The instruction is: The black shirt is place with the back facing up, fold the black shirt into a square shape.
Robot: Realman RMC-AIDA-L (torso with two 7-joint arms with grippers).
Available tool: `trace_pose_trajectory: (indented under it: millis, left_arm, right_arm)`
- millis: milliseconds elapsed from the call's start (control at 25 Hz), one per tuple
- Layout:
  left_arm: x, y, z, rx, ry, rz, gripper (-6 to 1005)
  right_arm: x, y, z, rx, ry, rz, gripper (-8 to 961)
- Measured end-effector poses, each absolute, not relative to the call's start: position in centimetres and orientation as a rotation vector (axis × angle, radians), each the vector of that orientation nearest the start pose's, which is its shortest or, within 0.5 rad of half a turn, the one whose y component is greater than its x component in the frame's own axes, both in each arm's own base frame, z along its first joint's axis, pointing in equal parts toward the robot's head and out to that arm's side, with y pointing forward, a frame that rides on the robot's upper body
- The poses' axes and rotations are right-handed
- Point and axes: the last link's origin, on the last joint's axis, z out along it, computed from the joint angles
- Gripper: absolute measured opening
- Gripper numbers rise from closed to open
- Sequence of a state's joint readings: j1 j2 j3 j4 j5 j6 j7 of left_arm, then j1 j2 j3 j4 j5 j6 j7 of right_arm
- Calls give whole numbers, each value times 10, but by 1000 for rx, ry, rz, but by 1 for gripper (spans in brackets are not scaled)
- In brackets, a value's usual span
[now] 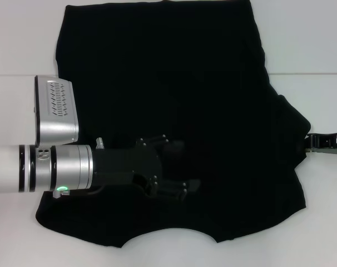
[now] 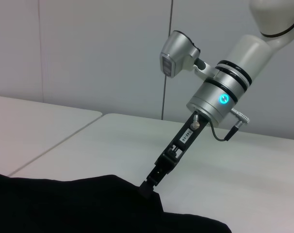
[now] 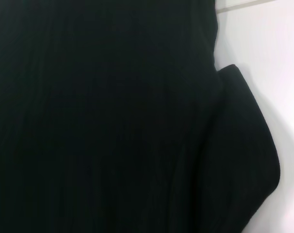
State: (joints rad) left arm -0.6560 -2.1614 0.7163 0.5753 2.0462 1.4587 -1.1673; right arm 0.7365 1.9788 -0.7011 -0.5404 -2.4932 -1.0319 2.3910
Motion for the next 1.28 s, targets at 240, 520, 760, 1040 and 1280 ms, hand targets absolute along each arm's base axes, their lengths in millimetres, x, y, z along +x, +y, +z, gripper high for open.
trace_pose_trajectory:
  millis: [240, 520, 760, 1040, 1280]
  left_arm:
    - [-217, 344, -54, -2824, -296, -678, 926]
    - [-218, 344, -54, -2820, -310, -685, 921]
    - [-219, 343, -55, -2817, -323, -689, 917]
    - [-219, 342, -55, -2818, -326, -691, 913]
    - [-217, 343, -55, -2820, -322, -692, 909]
  right_arm:
    - [314, 411, 25, -2020, 1574, 139, 80]
    - [327, 411, 41, -1952, 1553, 170, 5]
    - [336, 409, 55, -1897, 1542, 213, 5]
    - [345, 406, 67, -1845, 1530, 290, 6]
    - [348, 405, 69, -1823, 1518, 337, 6]
